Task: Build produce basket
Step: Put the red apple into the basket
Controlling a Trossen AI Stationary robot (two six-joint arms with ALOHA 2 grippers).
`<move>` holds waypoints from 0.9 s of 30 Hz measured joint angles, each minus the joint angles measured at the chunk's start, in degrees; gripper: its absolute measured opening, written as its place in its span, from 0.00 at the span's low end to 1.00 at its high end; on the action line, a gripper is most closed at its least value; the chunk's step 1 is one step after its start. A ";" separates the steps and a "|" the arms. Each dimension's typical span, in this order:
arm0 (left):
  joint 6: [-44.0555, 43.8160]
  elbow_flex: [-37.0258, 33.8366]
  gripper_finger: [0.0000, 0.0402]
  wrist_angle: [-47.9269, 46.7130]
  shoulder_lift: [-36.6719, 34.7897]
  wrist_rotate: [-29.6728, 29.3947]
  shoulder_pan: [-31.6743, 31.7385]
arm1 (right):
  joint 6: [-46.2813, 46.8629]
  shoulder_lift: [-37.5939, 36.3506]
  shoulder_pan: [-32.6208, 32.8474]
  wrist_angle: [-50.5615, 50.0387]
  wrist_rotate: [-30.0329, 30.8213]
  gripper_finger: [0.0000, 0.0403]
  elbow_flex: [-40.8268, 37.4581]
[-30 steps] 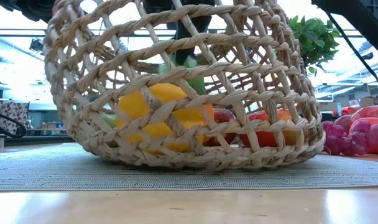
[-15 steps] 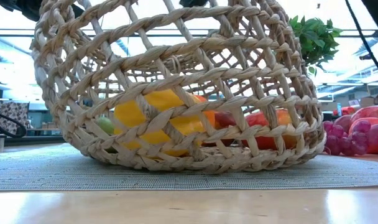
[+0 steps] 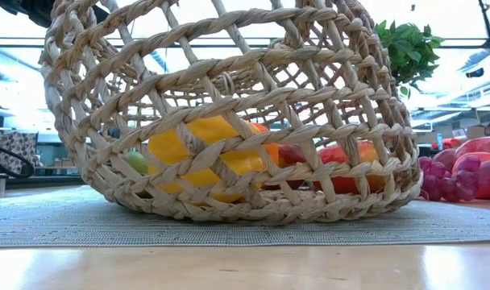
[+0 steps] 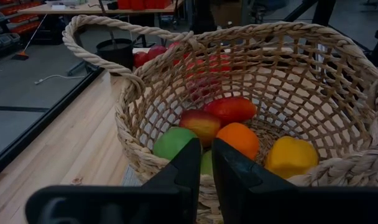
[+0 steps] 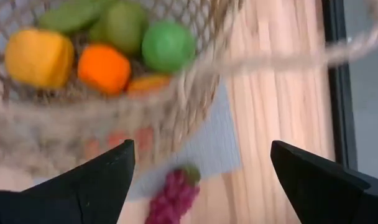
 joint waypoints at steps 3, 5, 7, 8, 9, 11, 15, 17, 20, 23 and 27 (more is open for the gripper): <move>0.00 0.00 0.12 0.00 -0.01 0.00 -0.01 | 4.25 -5.66 0.65 1.81 1.17 0.94 -10.70; 0.00 0.00 0.12 -0.02 -0.02 -0.02 0.00 | 6.90 -10.44 0.80 5.37 1.30 0.94 -19.08; 0.00 0.00 0.12 -0.02 0.00 0.00 -0.01 | 9.70 -15.72 0.66 9.64 0.50 0.94 -27.25; 0.00 0.00 0.12 -0.02 0.00 -0.01 0.00 | 11.12 -18.25 0.52 11.59 -0.25 0.94 -31.28; 0.00 0.00 0.12 -0.02 -0.02 -0.02 -0.02 | 12.76 -20.50 0.44 13.12 -1.65 0.94 -35.32; 0.00 0.00 0.12 -0.02 0.00 -0.01 0.00 | 16.34 -24.25 0.36 14.87 -4.44 0.94 -42.63; 0.00 0.00 0.12 -0.02 0.00 -0.01 -0.01 | 23.96 -29.28 0.41 14.39 -8.63 0.94 -53.92; 0.00 0.00 0.12 -0.02 -0.02 -0.02 0.00 | 26.51 -30.56 0.32 13.15 -9.43 0.94 -58.00; 0.00 0.00 0.12 -0.02 0.00 -0.01 -0.01 | 30.05 -32.40 -0.97 10.27 -7.91 0.94 -62.14; 0.00 0.00 0.12 -0.02 0.00 -0.01 -0.01 | 33.10 -33.74 -4.88 7.87 -7.14 0.94 -65.25; 0.00 0.00 0.12 -0.02 -0.01 -0.01 -0.01 | 34.49 -34.05 -12.81 5.31 -7.10 0.94 -67.40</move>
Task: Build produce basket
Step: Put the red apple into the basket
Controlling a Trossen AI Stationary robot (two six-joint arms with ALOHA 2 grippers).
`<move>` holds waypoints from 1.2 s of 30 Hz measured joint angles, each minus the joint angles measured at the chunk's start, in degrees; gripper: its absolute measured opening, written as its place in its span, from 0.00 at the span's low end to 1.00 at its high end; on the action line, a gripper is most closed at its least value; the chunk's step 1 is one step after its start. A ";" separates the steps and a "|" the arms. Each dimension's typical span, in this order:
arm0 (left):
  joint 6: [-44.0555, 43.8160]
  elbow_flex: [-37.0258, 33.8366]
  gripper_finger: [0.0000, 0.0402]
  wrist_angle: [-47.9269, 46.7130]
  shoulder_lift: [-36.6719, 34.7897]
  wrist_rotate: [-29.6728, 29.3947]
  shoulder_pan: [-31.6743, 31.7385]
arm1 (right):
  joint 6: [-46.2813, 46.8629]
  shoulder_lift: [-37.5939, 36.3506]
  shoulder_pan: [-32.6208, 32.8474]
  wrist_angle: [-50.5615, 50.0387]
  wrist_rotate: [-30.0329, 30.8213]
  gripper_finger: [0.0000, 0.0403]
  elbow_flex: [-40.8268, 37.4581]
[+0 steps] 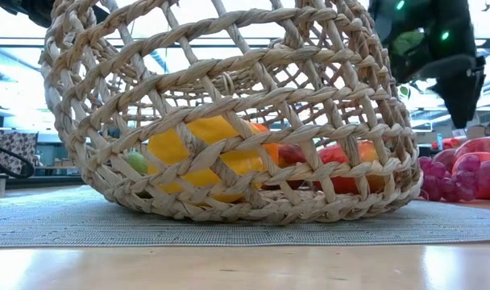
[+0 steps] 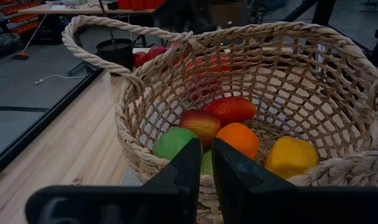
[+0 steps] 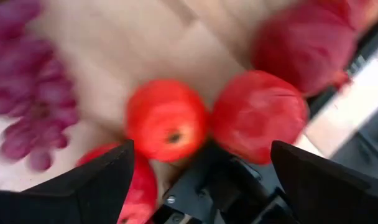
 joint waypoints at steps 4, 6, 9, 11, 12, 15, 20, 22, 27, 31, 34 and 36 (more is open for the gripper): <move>0.00 0.00 0.12 0.00 0.01 -0.01 0.01 | -3.02 1.38 -8.40 -2.80 0.01 0.94 -0.22; 0.00 0.00 0.12 0.00 0.00 0.00 -0.01 | -5.59 1.83 -11.98 -3.78 -0.01 0.94 -0.22; 0.00 0.00 0.12 0.00 0.01 -0.01 0.01 | -8.34 2.48 -16.80 -3.67 -0.03 0.94 -0.22; 0.00 0.00 0.12 0.00 -0.01 0.00 0.00 | -9.73 3.19 -19.36 -3.71 -0.27 0.94 -0.22; 0.00 0.00 0.12 0.00 0.01 0.01 0.01 | -10.42 3.68 -20.46 -3.67 -0.72 0.94 -0.23; 0.00 0.00 0.12 0.00 -0.01 -0.01 -0.01 | -12.25 5.04 -23.22 -2.78 -2.01 0.94 -1.00; 0.00 0.00 0.12 0.00 0.01 0.01 0.00 | -14.12 8.26 -26.92 -2.45 -3.83 0.94 -3.10; 0.00 0.00 0.12 0.00 -0.01 0.01 -0.01 | -15.17 9.69 -27.95 -2.24 -4.35 0.94 -3.51; 0.00 0.00 0.12 0.00 0.01 0.01 0.01 | -17.99 12.88 -30.73 1.56 -5.22 0.94 -3.85; 0.00 0.00 0.12 0.00 -0.01 -0.01 0.00 | -19.52 16.09 -32.34 4.50 -5.61 0.94 -3.83; 0.00 0.00 0.12 0.00 -0.01 0.01 0.01 | -20.49 18.50 -32.58 4.81 -6.09 0.93 -3.74; 0.00 0.00 0.12 0.00 0.00 0.00 0.00 | -20.56 19.75 -32.58 5.03 -6.05 0.92 -3.61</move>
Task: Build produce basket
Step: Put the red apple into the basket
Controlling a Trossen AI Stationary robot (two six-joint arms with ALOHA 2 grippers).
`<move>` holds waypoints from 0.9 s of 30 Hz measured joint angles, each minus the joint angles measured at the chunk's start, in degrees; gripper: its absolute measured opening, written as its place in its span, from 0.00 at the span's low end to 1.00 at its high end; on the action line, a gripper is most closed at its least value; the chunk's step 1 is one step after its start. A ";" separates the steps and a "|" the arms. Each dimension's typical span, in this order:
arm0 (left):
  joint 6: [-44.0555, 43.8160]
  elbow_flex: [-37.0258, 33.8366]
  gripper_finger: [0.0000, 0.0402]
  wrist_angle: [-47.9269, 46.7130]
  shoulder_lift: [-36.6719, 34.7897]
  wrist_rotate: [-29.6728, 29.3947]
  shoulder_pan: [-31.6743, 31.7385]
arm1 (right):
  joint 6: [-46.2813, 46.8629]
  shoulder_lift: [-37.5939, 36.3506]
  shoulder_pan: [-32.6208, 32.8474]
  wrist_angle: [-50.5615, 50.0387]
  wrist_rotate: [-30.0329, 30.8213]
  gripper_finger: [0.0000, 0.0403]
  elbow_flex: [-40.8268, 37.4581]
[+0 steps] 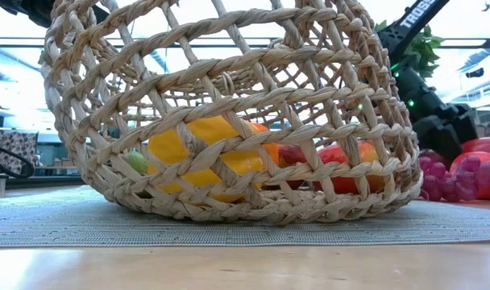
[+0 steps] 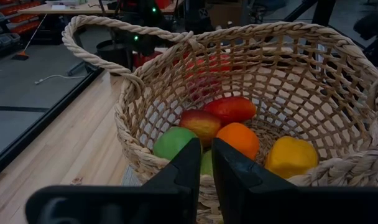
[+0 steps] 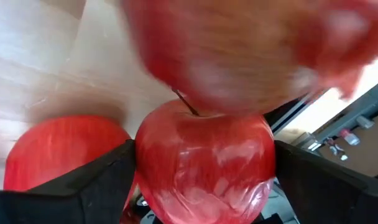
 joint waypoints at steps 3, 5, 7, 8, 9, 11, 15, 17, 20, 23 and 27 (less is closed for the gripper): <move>0.00 0.00 0.12 0.00 -0.01 0.01 -0.01 | -0.11 1.25 0.27 0.23 0.15 0.89 0.16; 0.00 0.00 0.12 0.00 0.00 0.00 0.00 | -0.14 1.53 0.76 0.24 0.29 0.88 0.35; 0.00 0.00 0.12 0.00 -0.01 0.01 -0.01 | -0.06 1.45 1.39 0.21 0.37 0.87 0.49; 0.00 0.00 0.12 0.00 0.01 0.01 -0.01 | -0.03 1.31 1.73 0.12 0.42 0.87 0.58; 0.00 0.00 0.12 0.00 -0.01 0.00 -0.01 | 0.04 1.08 2.07 -0.08 0.33 0.87 0.76; 0.00 0.00 0.12 0.00 0.00 0.00 -0.01 | 0.08 0.42 3.01 -0.02 -0.08 0.87 1.45; 0.00 0.00 0.12 0.00 0.01 0.01 0.01 | 0.26 -1.45 5.66 0.01 0.01 0.87 4.04; 0.00 0.00 0.12 0.00 -0.01 -0.01 0.01 | 0.60 -2.49 7.17 0.03 0.17 0.87 6.10; 0.00 0.00 0.12 0.00 -0.01 0.00 0.00 | 1.29 -4.19 9.83 0.27 0.60 0.86 10.14; 0.00 0.00 0.12 0.00 0.01 0.00 0.00 | 1.35 -6.16 13.09 2.48 1.36 0.86 14.96; 0.00 0.00 0.12 0.00 0.00 -0.01 0.00 | 1.37 -8.19 17.39 6.34 2.45 0.86 22.16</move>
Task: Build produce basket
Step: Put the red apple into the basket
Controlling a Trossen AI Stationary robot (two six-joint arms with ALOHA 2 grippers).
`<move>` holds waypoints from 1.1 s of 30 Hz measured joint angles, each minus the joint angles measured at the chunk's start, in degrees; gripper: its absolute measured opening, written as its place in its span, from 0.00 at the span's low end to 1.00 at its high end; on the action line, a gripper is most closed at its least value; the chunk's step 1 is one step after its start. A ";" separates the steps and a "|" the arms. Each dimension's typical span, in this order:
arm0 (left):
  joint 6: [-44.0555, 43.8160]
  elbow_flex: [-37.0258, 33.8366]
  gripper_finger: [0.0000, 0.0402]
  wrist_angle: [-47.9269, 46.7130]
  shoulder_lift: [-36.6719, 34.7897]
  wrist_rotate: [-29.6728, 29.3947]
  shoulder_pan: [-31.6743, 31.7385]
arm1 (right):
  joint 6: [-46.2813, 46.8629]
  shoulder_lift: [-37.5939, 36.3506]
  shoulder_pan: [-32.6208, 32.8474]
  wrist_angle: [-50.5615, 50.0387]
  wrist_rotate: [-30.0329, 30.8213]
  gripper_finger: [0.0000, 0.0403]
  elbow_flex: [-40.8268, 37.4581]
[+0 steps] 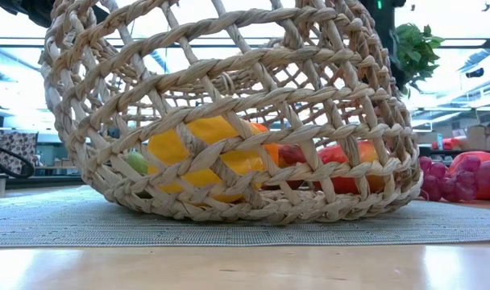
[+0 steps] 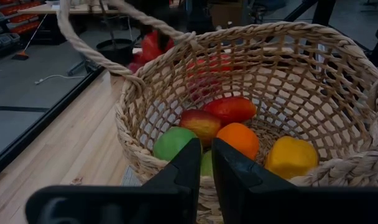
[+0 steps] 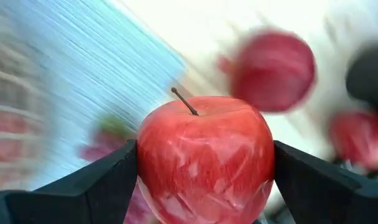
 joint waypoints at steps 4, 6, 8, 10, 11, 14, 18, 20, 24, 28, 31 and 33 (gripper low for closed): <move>0.00 0.00 0.12 0.00 -0.02 0.01 -0.01 | -0.87 -1.34 4.39 3.59 1.40 0.86 6.55; 0.00 0.00 0.12 0.00 0.00 0.01 0.01 | -1.78 -1.99 6.54 6.49 2.53 0.86 8.98; 0.00 0.00 0.12 0.00 -0.02 0.00 0.01 | -3.27 -2.74 8.58 11.09 2.74 0.86 10.29; 0.00 0.00 0.12 0.00 -0.01 0.00 -0.01 | -4.67 -3.55 10.57 15.96 2.70 0.86 10.80; 0.00 0.00 0.12 0.00 0.01 0.02 0.01 | -5.25 -3.97 11.45 17.79 2.63 0.86 10.84; 0.00 0.00 0.12 0.00 -0.01 0.02 0.00 | -7.01 -5.27 13.85 21.81 2.80 0.86 10.91; 0.00 0.00 0.12 0.00 -0.01 0.02 0.00 | -9.31 -6.30 16.66 25.75 5.42 0.86 10.91; 0.00 0.00 0.12 0.00 -0.01 0.02 0.01 | -12.64 -6.37 18.28 28.36 5.49 0.86 10.91; 0.00 0.00 0.12 0.00 -0.02 0.02 0.01 | -22.57 -5.83 22.72 34.76 5.27 0.86 10.91; 0.00 0.00 0.12 0.00 0.00 0.02 0.01 | -33.93 -4.22 27.12 43.29 6.49 0.86 10.91; 0.00 0.00 0.12 0.02 -0.01 0.01 0.00 | -43.29 -2.47 29.43 49.37 8.09 0.86 10.93; 0.00 0.00 0.12 0.02 0.00 0.01 0.01 | -49.29 -1.06 30.39 52.36 8.94 0.86 10.93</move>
